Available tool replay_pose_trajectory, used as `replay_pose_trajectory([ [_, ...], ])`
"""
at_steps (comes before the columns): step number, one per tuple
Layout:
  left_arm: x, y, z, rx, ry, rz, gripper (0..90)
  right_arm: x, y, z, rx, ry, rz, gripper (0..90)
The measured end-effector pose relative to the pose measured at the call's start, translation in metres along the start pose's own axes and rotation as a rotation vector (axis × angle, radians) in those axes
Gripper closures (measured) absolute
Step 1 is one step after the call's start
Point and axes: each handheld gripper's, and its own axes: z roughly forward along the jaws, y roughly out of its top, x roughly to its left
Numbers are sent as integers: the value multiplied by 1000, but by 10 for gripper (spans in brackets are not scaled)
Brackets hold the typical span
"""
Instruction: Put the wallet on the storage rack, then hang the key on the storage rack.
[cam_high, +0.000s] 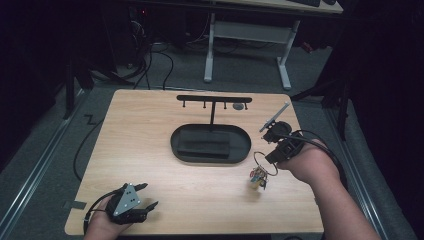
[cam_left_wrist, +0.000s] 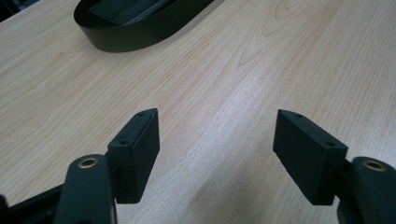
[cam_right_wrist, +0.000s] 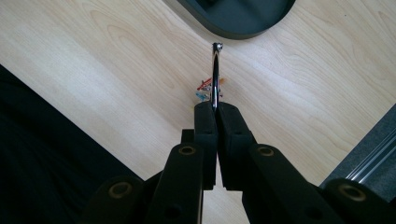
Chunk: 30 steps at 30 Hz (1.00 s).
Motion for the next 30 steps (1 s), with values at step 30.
replay_pose_trajectory([
  [30, -3, 0, -1, 3, -4, 17, 316, -12, 22, 4, -27, -13, 26, 878],
])
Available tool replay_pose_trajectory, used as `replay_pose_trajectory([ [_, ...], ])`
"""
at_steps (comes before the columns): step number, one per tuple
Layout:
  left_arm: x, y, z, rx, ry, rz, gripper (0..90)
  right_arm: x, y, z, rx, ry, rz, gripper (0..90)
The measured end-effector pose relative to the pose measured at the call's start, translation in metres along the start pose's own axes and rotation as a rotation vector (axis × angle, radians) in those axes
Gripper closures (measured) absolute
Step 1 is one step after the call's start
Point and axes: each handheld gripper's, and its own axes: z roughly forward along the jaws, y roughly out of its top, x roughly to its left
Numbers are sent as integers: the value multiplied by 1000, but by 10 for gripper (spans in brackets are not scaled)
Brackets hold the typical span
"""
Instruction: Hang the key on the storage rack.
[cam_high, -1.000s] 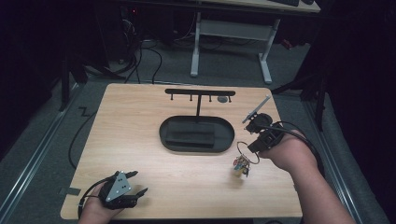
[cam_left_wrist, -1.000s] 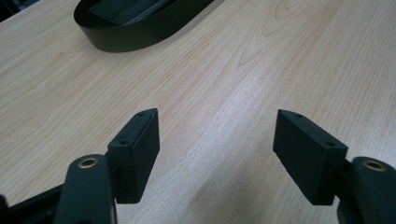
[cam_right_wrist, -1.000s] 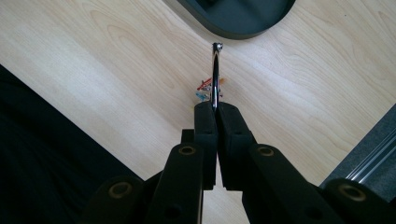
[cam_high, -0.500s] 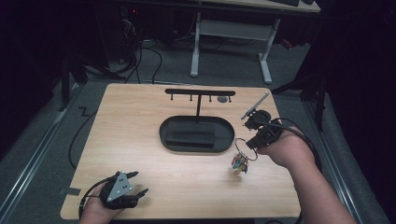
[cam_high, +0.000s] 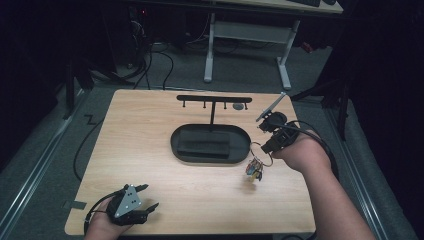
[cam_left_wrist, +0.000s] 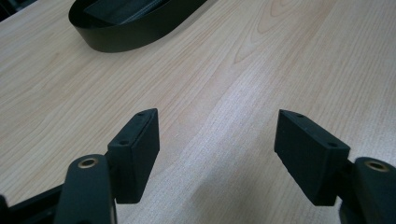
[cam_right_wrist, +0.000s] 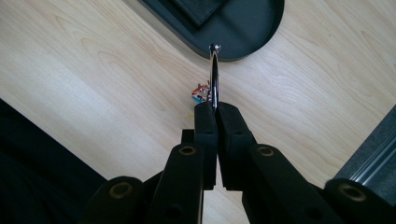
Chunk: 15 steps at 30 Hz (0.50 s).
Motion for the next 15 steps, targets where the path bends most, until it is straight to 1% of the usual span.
replay_pose_trajectory([
  [3, 1, 1, -1, -11, 3, -8, 314, -3, 6, 1, 13, -4, 6, 878],
  [6, 1, 0, 0, -5, -1, -6, 313, -6, 14, -1, 3, -9, -5, 878],
  [8, 1, 0, 1, -1, -2, -9, 313, -7, 18, -3, -7, -14, 7, 878],
  [10, 1, 0, 1, 0, -3, -7, 313, -9, 22, -7, -25, -21, 0, 878],
  [13, 1, 0, 0, -2, 0, -7, 313, -12, 30, -11, -50, -28, 7, 878],
  [14, 1, 0, 0, -2, 0, -7, 313, -12, 30, -11, -50, -28, 7, 878],
  [15, 1, 0, 0, 2, 1, -5, 313, -13, 34, -11, -50, -29, 8, 878],
])
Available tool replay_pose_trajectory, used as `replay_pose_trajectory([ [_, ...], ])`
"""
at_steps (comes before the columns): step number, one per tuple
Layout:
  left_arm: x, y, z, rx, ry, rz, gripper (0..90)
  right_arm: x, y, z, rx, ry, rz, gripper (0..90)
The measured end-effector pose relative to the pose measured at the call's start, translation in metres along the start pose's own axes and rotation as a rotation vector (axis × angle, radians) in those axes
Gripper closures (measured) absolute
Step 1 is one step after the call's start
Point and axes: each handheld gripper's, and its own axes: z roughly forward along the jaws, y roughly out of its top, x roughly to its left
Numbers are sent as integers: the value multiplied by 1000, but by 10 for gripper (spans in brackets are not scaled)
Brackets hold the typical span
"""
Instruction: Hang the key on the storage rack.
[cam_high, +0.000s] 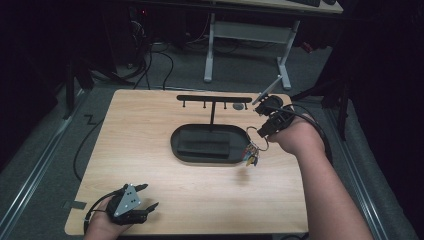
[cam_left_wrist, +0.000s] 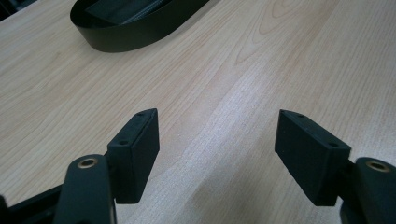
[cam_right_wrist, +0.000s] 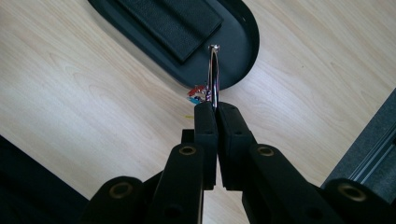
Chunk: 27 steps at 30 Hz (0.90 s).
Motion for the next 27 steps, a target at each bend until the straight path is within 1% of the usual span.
replay_pose_trajectory([
  [3, -1, 0, 0, 1, 3, 1, 313, 0, 4, 2, 4, 0, -8, 878],
  [4, -1, 0, 0, 2, 5, 1, 313, 1, 6, 3, 9, 1, -1, 878],
  [8, -1, 0, 0, 7, 6, 9, 313, 1, 18, 8, 1, 12, -21, 878],
  [9, -1, 0, 1, 9, 5, 12, 313, 1, 18, 8, 1, 12, -21, 878],
  [10, -1, -1, 1, 8, 6, 15, 313, 0, 22, 10, 2, 12, -24, 878],
  [13, -2, 0, 1, 7, 6, 20, 313, -3, 27, 12, -1, 6, -22, 878],
  [14, -1, 0, 0, 4, 5, 21, 313, -6, 31, 14, -4, 5, -11, 878],
  [15, -1, 0, 0, 4, 5, 21, 313, -6, 31, 14, -4, 5, -11, 878],
  [18, -1, 0, 0, 1, 4, 24, 313, -13, 39, 18, -18, 2, -2, 879],
  [19, -1, 0, 0, 0, 6, 26, 313, -15, 41, 18, -26, 9, 2, 879],
  [20, -2, 1, -1, -4, 9, 31, 314, -21, 46, 21, -41, 17, 17, 879],
  [21, -2, 1, -1, -4, 9, 31, 314, -21, 46, 21, -41, 17, 17, 879],
  [22, -2, 1, -1, -5, 10, 33, 314, -27, 51, 25, -47, 17, 25, 879],
  [25, -2, 0, -1, -3, 11, 33, 314, -31, 55, 29, -48, 17, 37, 879],
  [26, -2, 0, -1, -1, 11, 34, 314, -36, 59, 33, -52, 12, 36, 879],
  [27, -2, 0, -1, 0, 11, 34, 314, -38, 61, 35, -51, 13, 42, 879],
])
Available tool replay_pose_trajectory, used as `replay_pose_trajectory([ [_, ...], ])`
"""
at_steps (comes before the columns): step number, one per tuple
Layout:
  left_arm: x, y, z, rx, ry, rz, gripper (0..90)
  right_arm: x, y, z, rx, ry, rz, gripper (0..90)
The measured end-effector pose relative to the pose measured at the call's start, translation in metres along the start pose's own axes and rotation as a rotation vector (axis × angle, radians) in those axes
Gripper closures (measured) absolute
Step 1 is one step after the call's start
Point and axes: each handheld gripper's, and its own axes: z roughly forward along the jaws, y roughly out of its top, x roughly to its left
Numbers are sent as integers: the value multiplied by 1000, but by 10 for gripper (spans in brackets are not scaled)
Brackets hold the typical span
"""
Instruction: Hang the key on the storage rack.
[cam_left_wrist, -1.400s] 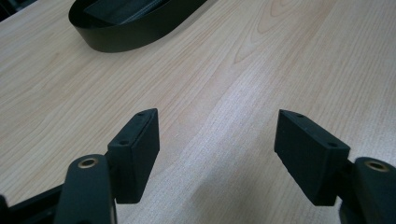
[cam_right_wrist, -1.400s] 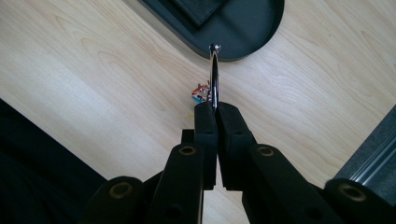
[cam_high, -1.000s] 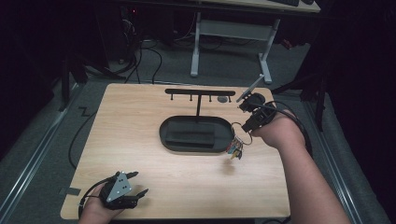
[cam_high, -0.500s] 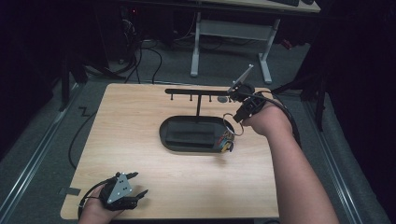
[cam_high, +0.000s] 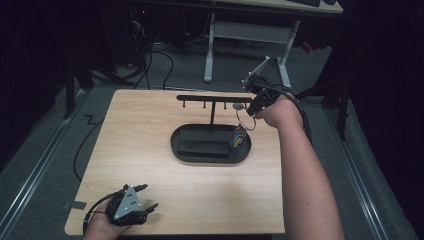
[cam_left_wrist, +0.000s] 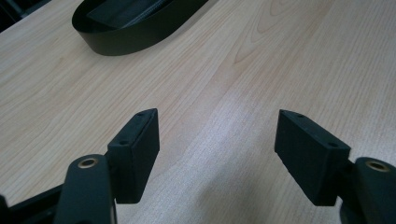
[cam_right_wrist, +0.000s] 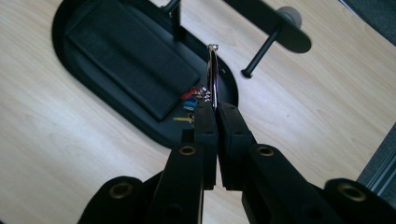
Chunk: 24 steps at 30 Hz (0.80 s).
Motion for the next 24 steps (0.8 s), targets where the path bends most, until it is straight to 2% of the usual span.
replay_pose_trajectory([
  [7, 0, -1, 1, 8, -2, -3, 314, -15, 6, 16, 6, -18, 17, 878],
  [8, 0, -1, 1, 8, -1, -2, 314, -17, 7, 18, 2, -19, 7, 878],
  [10, 0, -1, 1, 9, -1, -1, 314, -19, 8, 20, 11, -18, 14, 878],
  [13, 0, -1, 1, 13, -1, 3, 315, -21, 10, 26, 16, -27, -4, 878],
  [14, 0, -1, 1, 13, -1, 3, 315, -20, 11, 28, 24, -32, 13, 877],
  [15, 0, -1, 2, 14, -2, 3, 315, -22, 11, 30, 19, -31, 0, 876],
  [17, 0, -1, 2, 15, -1, 1, 315, -20, 11, 32, 21, -70, 3, 871],
  [18, 0, -1, 2, 15, -1, 1, 315, -20, 11, 32, 11, -80, 0, 858],
  [19, 1, -2, 2, 16, -1, 1, 315, -19, 10, 32, -19, -100, -5, 801],
  [21, 1, -2, 2, 20, -1, 1, 315, -18, 8, 29, -48, -127, 12, 761],
  [23, 1, -2, 3, 18, 1, -4, 315, -16, 5, 25, -66, -135, 16, 725],
  [24, 1, -2, 3, 17, -1, -4, 315, -17, 2, 21, -88, -134, 1, 716],
])
